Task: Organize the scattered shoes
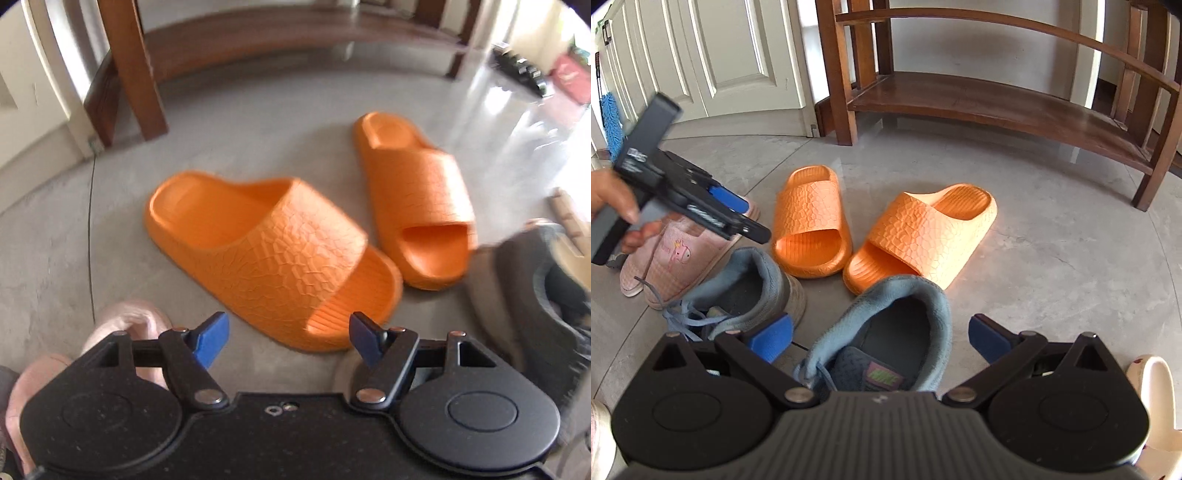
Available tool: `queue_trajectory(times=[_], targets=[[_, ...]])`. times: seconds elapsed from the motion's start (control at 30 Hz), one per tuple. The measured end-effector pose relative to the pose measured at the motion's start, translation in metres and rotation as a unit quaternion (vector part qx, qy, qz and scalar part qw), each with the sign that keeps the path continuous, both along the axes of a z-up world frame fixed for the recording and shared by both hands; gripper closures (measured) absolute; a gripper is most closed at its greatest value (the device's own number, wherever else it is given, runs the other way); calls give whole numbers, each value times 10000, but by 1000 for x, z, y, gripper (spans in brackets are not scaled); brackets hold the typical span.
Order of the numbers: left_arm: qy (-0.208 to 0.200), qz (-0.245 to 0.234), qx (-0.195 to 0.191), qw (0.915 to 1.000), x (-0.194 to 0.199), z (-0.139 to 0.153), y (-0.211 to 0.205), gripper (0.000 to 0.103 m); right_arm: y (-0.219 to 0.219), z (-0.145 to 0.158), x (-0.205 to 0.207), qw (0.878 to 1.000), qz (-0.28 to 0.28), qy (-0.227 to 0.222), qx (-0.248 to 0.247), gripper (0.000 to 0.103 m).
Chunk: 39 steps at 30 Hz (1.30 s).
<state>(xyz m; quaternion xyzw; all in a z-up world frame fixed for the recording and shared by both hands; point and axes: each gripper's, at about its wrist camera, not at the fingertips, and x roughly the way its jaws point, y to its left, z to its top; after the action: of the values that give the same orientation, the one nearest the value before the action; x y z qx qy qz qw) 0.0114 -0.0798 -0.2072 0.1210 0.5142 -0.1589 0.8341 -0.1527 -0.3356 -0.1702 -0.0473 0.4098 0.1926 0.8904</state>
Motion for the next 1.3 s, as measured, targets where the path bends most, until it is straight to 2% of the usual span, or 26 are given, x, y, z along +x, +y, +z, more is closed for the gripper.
queue_trajectory(times=[0.03,0.1,0.13,0.27,0.37,0.4,0.5,0.53,0.6,0.7,0.73,0.8,0.83,0.87,0.9,0.93,0.97,1.0,1.13,1.23,1.3], targets=[[0,39,27,10000,3,-3,1,27,-4,-1,0,10000,-72,30,2,0],[-35,92,-6,10000,7,-5,5,27,-11,-2,-1,9998,-173,58,6,0],[-131,0,124,9998,9,-7,3,28,-15,-2,-2,9997,-228,67,9,0],[-570,-833,787,9918,16,-16,-20,31,-22,-4,-1,9994,-342,113,4,0],[-976,-1615,1205,9746,21,-18,-38,35,-23,-7,0,9992,-366,151,0,0],[-1127,-1911,1357,9656,21,-19,-44,35,-22,-7,0,9992,-361,158,-5,0],[-1545,-2877,1853,9268,19,-24,-64,35,-19,-7,-1,9993,-334,143,-51,0],[-1588,-3011,1859,9217,20,-23,-67,35,-18,-6,-1,9993,-329,132,-70,0],[-1576,-3125,1586,9232,22,-17,-66,35,-17,-5,-2,9993,-352,101,-88,0],[-1616,-3448,1244,9163,12,-6,-59,34,-18,-3,-2,9990,-424,76,-81,0],[-1659,-3445,1263,9153,8,-5,-57,33,-18,-2,-2,9989,-450,57,-70,0],[-1767,-3344,1411,9149,-1,-2,-52,34,-18,0,-3,9989,-463,30,-69,0],[-1742,-3232,1354,9203,-3,1,-49,34,-18,1,-3,9989,-458,7,-71,0],[-1538,-2926,1015,9383,-4,9,-42,34,-17,1,-4,9989,-460,-4,-71,0],[-1395,-2754,784,9479,-3,15,-39,34,-17,2,-4,9989,-454,-28,-58,0],[-1118,-2514,319,9609,-2,24,-34,34,-17,2,-3,9990,-449,-47,-39,0],[-792,-2212,-223,9718,-3,31,-28,33,-16,3,-3,9990,-448,-55,-26,0],[-591,-2015,-450,9767,-4,34,-27,33,-16,2,-2,9990,-443,-56,-6,0],[-25,-1464,-731,9865,1,29,-36,34,-16,1,0,9991,-424,-48,80,0],[332,-1291,-887,9871,10,18,-48,39,-15,3,-4,9992,-373,-122,35,0],[677,-1124,-1194,9841,17,10,-55,41,-18,4,-8,9991,-392,-163,-26,0]])
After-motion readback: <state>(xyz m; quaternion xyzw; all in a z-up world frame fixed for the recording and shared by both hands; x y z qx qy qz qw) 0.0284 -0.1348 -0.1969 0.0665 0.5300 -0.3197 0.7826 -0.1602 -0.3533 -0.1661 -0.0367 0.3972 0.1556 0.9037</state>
